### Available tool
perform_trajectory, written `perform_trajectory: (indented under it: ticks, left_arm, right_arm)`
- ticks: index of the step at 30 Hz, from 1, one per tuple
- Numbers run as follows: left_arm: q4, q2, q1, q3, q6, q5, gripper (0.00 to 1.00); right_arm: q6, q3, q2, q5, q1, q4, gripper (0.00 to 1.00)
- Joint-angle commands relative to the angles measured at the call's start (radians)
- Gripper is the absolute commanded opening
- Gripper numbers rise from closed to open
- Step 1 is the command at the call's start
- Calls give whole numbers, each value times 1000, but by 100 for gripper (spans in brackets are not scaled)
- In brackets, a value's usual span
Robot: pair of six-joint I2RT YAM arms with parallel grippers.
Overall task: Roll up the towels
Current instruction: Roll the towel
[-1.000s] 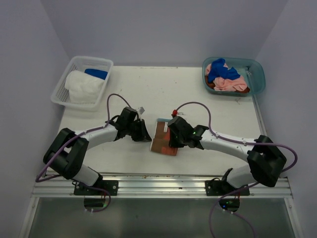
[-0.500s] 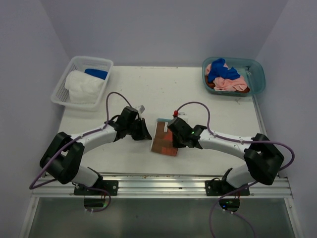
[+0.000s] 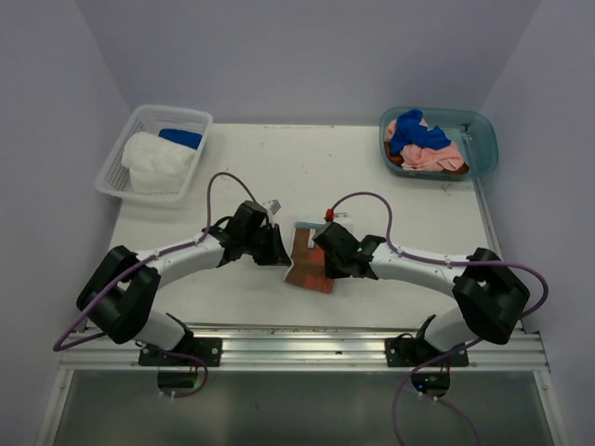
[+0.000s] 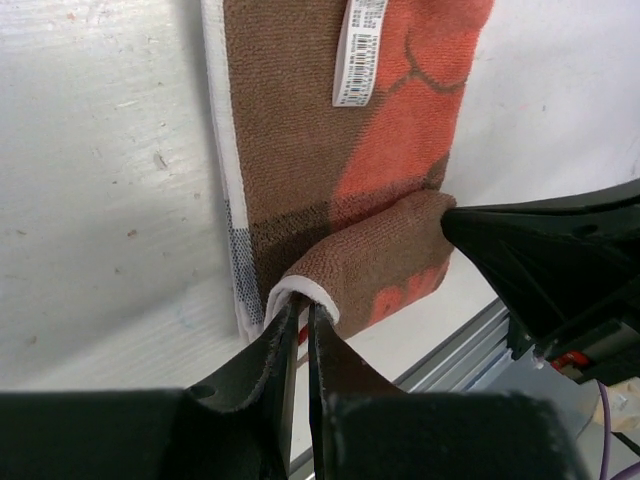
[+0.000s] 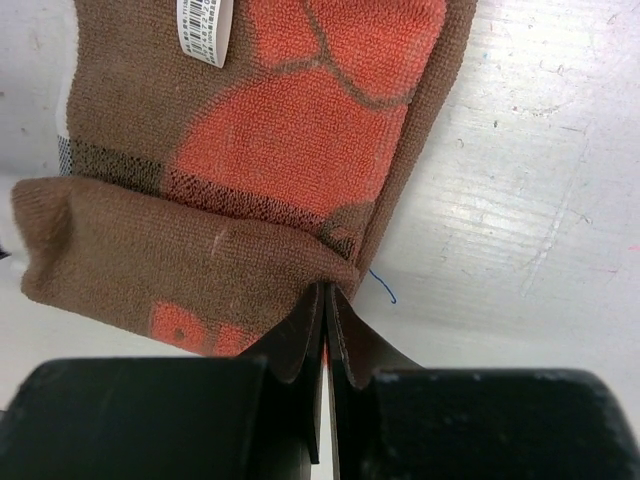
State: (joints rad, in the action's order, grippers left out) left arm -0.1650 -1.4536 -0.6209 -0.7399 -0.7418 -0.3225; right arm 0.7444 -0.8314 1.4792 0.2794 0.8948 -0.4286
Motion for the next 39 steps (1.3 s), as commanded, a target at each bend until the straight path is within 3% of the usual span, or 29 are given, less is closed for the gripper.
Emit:
perform_trajectory:
  ticks: [1,5,16,26,31,39]
  left_arm:
    - [56,-65,-5,-32,-10,-17,12]
    - [47,-139,-5,-67,2,-9,10]
    - [-30,-130,4,-130,36,68,11]
    - [-44,-206,32,-240,82,82,11]
    - [-88,-202,82,-272,130,80,13]
    - [-179,-189,119,-340,185,132,25]
  right_arm:
    - [-11,9,-20,27,0,-6,5]
    - [10,41,-11,-3,3,17,3]
    - [81,110,-33,-48,33,62,2]
    - [219,85,-7,-137,151,188,6]
    - [179,17,-35,-43,177,87,7]
    - [64,-92,-83,84,200,-73,20]
